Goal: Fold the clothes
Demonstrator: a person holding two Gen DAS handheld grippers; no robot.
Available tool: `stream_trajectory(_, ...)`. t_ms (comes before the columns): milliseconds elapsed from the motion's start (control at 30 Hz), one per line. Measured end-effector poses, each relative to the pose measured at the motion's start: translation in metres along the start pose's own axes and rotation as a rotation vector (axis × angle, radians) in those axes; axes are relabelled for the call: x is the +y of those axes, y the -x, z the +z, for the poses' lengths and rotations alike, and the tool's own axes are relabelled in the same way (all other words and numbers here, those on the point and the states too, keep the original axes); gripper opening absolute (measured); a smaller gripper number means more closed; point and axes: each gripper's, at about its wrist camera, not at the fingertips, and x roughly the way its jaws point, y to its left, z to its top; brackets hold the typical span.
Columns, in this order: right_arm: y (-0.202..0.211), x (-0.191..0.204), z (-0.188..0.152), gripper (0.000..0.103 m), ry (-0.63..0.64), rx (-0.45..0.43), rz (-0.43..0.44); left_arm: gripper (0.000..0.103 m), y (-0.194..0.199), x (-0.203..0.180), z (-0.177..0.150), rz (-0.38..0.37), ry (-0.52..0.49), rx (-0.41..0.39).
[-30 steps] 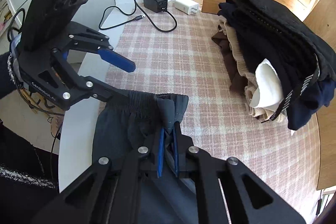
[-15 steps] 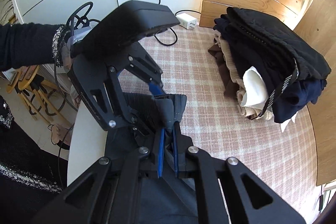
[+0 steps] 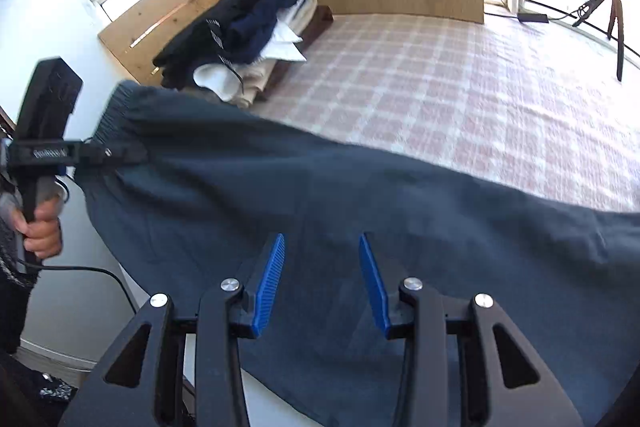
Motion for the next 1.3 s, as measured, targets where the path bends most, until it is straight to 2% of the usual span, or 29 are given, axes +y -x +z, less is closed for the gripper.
stream_trajectory(133, -0.034, -0.017, -0.01, 0.039, -0.022, 0.09, 0.006, 0.013, 0.007, -0.046, 0.003, -0.001, -0.004, -0.019)
stream_trajectory(167, -0.028, -0.023, -0.011, 0.039, -0.046, 0.092, 0.04, 0.013, 0.009, -0.059, 0.003, -0.003, -0.008, -0.025)
stream_trajectory(233, 0.003, -0.036, -0.011, 0.038, -0.059, 0.031, 0.087, 0.013, 0.006, -0.095, 0.004, -0.008, -0.025, -0.036)
stream_trajectory(300, 0.046, -0.059, -0.016, 0.039, -0.07, -0.042, 0.088, 0.013, 0.002, -0.133, 0.005, -0.013, -0.042, -0.048)
stream_trajectory(400, 0.123, -0.116, -0.032, 0.039, -0.128, -0.136, 0.056, 0.014, -0.016, -0.199, 0.004, -0.029, -0.085, -0.052)
stream_trajectory(500, 0.2, -0.185, -0.061, 0.039, -0.216, -0.218, -0.024, 0.014, -0.056, -0.284, -0.003, -0.06, -0.153, -0.033)
stream_trajectory(633, 0.292, -0.284, -0.127, 0.039, -0.375, -0.322, -0.133, 0.014, -0.141, -0.412, -0.029, -0.124, -0.274, 0.023)
stream_trajectory(700, 0.323, -0.326, -0.151, 0.039, -0.468, -0.355, -0.198, 0.014, -0.186, -0.475, -0.044, -0.148, -0.336, 0.058)
stream_trajectory(733, 0.334, -0.345, -0.164, 0.039, -0.508, -0.367, -0.2, 0.014, -0.209, -0.504, -0.052, -0.162, -0.357, 0.08)
stream_trajectory(833, 0.357, -0.392, -0.197, 0.039, -0.596, -0.373, -0.222, 0.014, -0.27, -0.569, -0.078, -0.137, -0.414, 0.143)
stream_trajectory(933, 0.356, -0.425, -0.218, 0.039, -0.643, -0.342, -0.239, 0.02, -0.323, -0.611, -0.11, -0.079, -0.476, 0.24)
stream_trajectory(1067, 0.352, -0.459, -0.241, 0.039, -0.732, -0.337, -0.175, 0.037, -0.355, -0.646, -0.14, 0.01, -0.562, 0.278)
stream_trajectory(1133, 0.357, -0.464, -0.25, 0.039, -0.758, -0.36, -0.135, 0.046, -0.353, -0.651, -0.14, -0.025, -0.544, 0.29)
stream_trajectory(1200, 0.361, -0.47, -0.255, 0.04, -0.782, -0.387, -0.087, 0.046, -0.346, -0.652, -0.135, -0.083, -0.517, 0.307)
stream_trajectory(1267, 0.365, -0.475, -0.257, 0.048, -0.808, -0.414, -0.045, 0.054, -0.337, -0.649, -0.129, -0.149, -0.488, 0.327)
stream_trajectory(1300, 0.365, -0.476, -0.257, 0.049, -0.813, -0.424, -0.023, 0.06, -0.332, -0.647, -0.125, -0.155, -0.49, 0.322)
